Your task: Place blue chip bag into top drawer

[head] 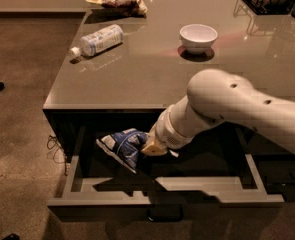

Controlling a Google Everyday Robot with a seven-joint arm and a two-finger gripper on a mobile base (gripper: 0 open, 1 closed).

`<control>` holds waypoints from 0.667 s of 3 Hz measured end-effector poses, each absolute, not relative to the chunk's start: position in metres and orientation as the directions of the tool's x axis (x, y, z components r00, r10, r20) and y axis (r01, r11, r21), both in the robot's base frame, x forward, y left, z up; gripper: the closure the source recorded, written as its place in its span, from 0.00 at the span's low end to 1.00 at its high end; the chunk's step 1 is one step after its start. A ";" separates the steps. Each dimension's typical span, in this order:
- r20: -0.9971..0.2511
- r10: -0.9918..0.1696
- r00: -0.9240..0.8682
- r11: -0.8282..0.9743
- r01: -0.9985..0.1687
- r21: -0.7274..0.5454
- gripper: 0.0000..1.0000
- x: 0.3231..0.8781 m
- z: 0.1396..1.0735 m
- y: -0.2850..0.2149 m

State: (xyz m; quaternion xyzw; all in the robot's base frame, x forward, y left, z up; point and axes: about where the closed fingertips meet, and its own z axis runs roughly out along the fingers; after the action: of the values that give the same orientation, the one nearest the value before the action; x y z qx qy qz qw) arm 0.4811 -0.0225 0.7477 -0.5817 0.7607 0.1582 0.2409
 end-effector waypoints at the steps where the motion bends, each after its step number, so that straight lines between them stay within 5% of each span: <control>1: -0.558 -0.795 -0.237 0.312 -0.949 -0.041 0.81 0.495 0.724 -0.019; 2: -0.551 -0.797 -0.248 0.331 -0.942 -0.055 0.58 0.502 0.718 -0.016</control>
Offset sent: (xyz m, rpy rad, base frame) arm 0.0293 0.0089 -0.0394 -0.0147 -0.0247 -0.0901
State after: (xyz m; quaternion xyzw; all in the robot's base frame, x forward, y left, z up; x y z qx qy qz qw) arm 0.5016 -0.0157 0.7176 -0.5599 0.7764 0.1453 0.2502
